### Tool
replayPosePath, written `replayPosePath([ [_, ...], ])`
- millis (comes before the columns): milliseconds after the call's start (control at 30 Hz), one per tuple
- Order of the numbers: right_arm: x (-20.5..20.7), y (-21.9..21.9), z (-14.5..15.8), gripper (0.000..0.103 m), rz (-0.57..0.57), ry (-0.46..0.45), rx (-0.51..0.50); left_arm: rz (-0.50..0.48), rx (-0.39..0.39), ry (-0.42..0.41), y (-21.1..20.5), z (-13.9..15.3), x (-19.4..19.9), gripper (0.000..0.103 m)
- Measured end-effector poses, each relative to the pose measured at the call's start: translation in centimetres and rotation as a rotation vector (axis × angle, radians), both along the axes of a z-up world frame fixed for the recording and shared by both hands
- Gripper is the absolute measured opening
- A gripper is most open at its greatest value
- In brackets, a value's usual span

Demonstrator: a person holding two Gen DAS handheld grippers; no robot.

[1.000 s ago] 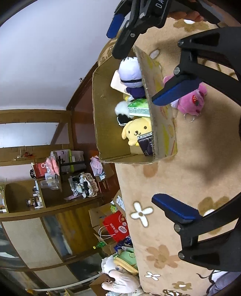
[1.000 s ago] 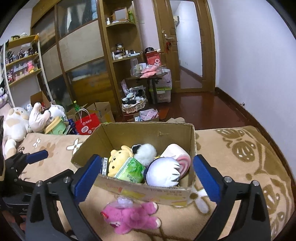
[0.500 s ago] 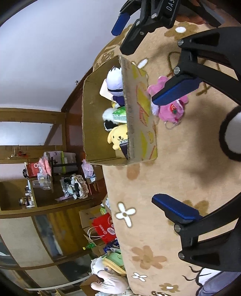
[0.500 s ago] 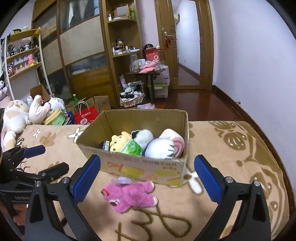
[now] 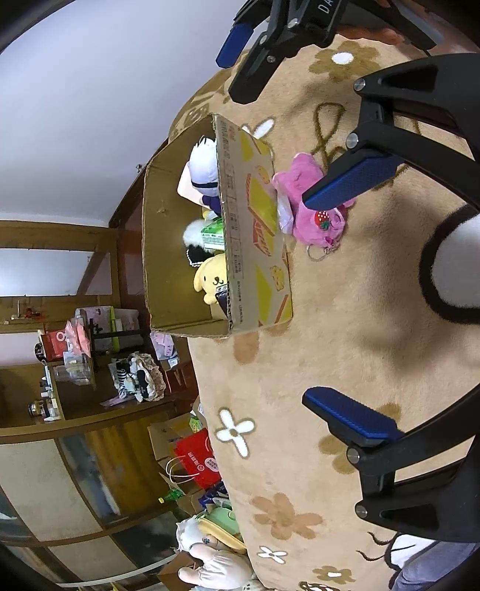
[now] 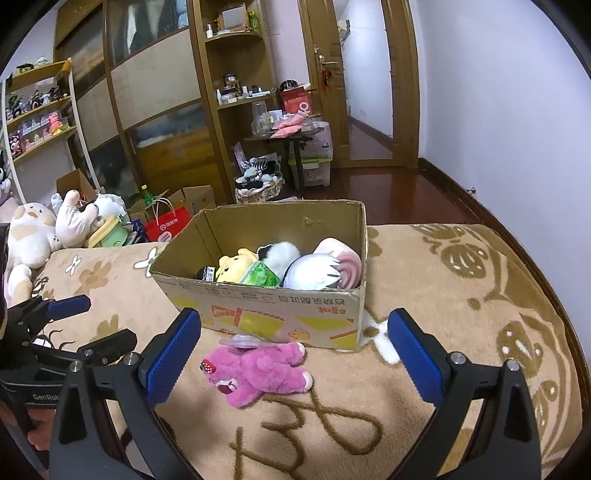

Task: Organize soft objects
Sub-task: 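Move the left tool toward the pink plush bear lying beside the box, then grasp the pink plush bear with the left gripper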

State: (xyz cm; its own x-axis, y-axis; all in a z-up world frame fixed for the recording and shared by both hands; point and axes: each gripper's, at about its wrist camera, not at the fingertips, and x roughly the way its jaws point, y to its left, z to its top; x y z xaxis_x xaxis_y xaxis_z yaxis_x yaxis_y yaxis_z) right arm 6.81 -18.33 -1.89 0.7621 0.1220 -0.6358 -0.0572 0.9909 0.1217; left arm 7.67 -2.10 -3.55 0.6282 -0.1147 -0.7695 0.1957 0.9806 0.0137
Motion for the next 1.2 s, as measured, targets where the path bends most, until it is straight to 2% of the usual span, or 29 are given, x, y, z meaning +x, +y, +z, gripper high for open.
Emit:
replayPosePath([
  [533, 2.2, -0.6, -1.3, 0.103, -0.017, 0.025, 0.041, -0.011, -0.052, 0.021, -0.9, -2.5, 1.8, 0.095],
  [767, 3.4, -1.4, -2.0, 0.103, -0.033, 0.048, 0.076, -0.041, -0.027, 0.030, -2.0, -3.7, 2.5, 0.095],
  [1200, 6.1, -2.8, -4.8, 0.103, -0.072, 0.150, 0.174, -0.103, -0.123, 0.105, -3.2, -6.4, 4.2, 0.095],
])
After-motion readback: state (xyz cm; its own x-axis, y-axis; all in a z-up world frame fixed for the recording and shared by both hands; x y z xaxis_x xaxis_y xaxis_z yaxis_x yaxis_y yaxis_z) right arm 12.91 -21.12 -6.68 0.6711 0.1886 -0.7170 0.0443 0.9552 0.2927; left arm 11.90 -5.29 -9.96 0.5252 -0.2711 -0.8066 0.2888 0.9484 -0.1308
